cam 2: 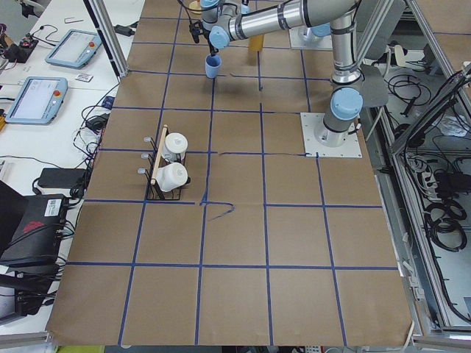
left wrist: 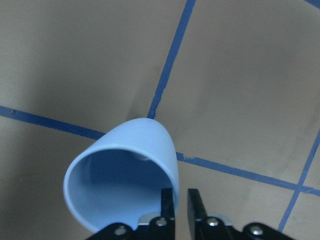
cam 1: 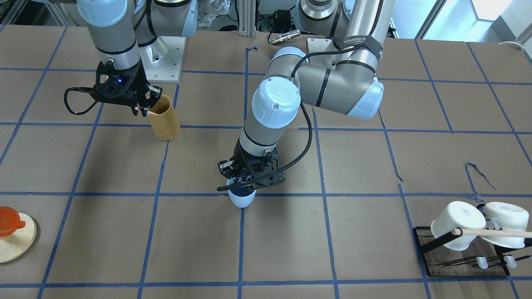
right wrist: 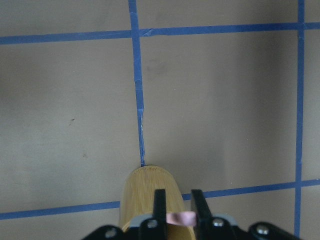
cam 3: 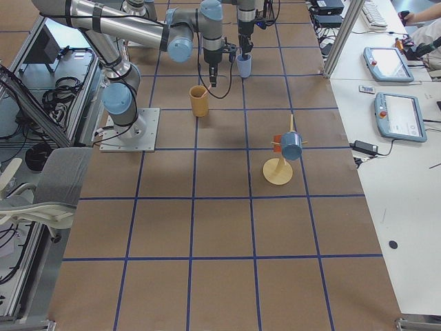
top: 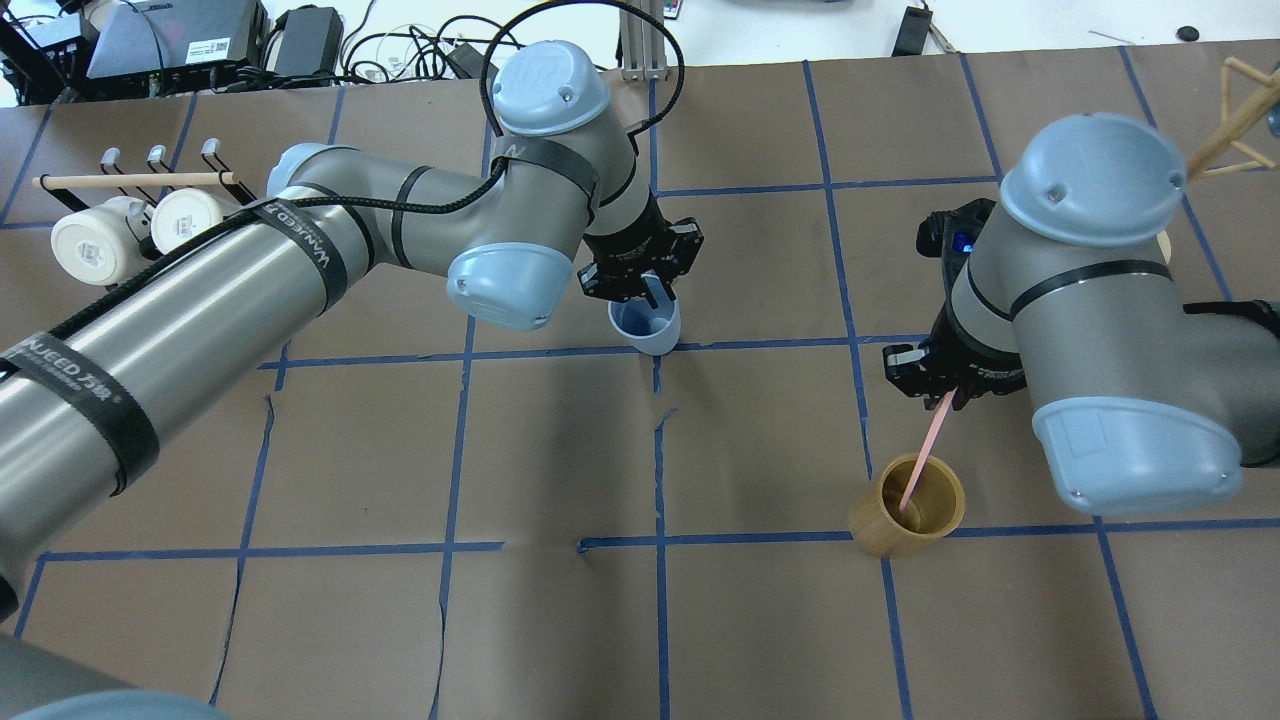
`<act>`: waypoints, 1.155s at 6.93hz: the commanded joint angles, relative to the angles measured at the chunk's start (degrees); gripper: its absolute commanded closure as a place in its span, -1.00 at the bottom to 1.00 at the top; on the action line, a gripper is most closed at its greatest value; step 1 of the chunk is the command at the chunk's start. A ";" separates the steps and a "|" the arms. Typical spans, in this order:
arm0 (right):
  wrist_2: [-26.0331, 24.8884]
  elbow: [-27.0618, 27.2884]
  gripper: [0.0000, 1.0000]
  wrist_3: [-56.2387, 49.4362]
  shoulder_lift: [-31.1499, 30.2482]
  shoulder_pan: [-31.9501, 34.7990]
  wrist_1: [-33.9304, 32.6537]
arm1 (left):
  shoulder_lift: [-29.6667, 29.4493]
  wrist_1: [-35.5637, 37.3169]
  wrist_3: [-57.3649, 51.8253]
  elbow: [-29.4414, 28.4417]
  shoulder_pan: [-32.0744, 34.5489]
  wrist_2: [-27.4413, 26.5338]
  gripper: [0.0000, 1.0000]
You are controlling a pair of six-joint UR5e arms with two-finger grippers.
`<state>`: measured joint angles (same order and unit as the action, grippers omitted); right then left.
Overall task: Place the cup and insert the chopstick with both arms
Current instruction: 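Carry the blue cup with the left gripper to the table center and release, then raise the left gripper away while the right gripper lifts the pink chopstick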
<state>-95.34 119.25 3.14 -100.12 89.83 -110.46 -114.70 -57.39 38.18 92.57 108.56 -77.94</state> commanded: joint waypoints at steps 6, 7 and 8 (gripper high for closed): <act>0.68 -0.78 0.65 -0.07 -0.68 0.00 0.94 | 4.46 -23.93 -5.79 -18.77 -4.66 -3.42 -1.00; 0.68 -1.30 0.65 -0.07 -0.86 -0.09 1.03 | 8.23 -32.00 -11.58 -20.04 -7.37 -4.49 -1.00; 0.77 -4.09 0.65 -0.07 -0.86 0.00 4.25 | 10.53 -34.34 -19.90 -17.53 -12.01 -7.37 -1.00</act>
<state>-94.63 117.43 3.08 -100.90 89.79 -108.69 -107.41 -85.51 26.72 74.44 101.05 -82.55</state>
